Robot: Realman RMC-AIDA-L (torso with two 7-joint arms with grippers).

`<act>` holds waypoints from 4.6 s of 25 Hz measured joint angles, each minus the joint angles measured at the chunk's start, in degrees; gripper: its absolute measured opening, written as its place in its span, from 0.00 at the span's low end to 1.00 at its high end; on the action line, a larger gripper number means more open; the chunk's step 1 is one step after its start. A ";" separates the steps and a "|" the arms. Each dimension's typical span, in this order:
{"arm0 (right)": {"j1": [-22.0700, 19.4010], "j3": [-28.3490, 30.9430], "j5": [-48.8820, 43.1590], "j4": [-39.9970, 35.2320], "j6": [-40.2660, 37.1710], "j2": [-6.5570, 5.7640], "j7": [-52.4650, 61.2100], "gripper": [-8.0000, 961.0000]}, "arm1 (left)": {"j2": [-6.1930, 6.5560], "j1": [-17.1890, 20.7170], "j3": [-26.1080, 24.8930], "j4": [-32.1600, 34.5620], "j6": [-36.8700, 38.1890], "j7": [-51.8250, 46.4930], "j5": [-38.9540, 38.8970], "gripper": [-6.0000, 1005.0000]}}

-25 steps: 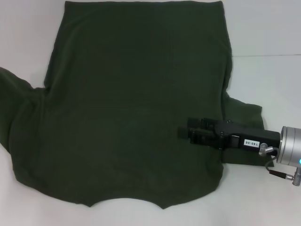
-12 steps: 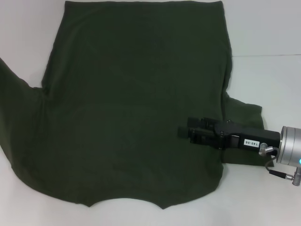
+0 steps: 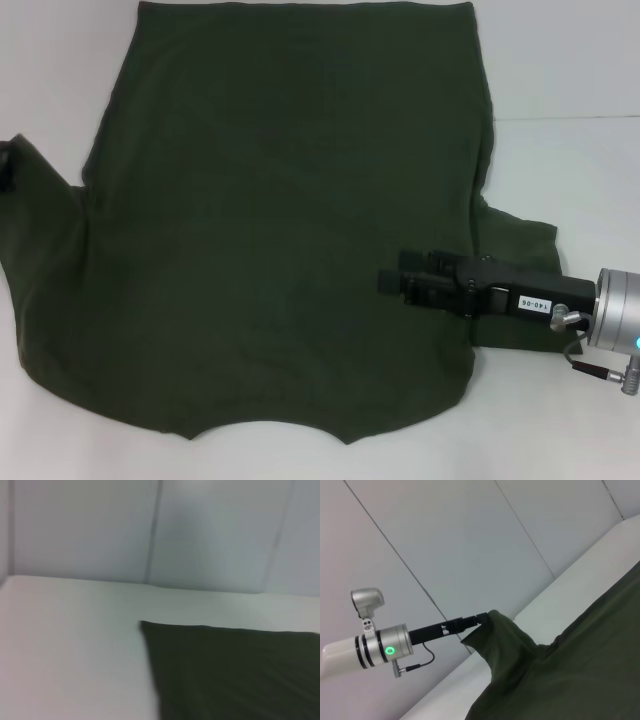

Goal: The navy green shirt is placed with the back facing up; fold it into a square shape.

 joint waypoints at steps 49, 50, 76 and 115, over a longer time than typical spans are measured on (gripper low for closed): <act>-0.49 0.02 -0.09 -0.18 0.00 -0.33 -0.96 0.82 | 0.18 -4.65 4.07 -14.12 16.60 -4.24 -9.04 0.43; -0.52 0.05 -0.08 -0.20 -0.05 -0.39 -0.95 0.82 | 0.18 -4.65 4.07 -14.12 16.60 -4.24 -9.04 0.49; -3.18 3.41 -0.10 -5.04 3.02 -5.78 26.43 0.82 | -0.11 0.52 4.86 -16.11 38.61 23.22 -3.62 0.76; -2.40 4.28 -10.11 -3.55 24.46 -4.76 38.00 0.75 | -0.16 -0.89 9.97 -22.81 35.63 32.13 -2.91 0.76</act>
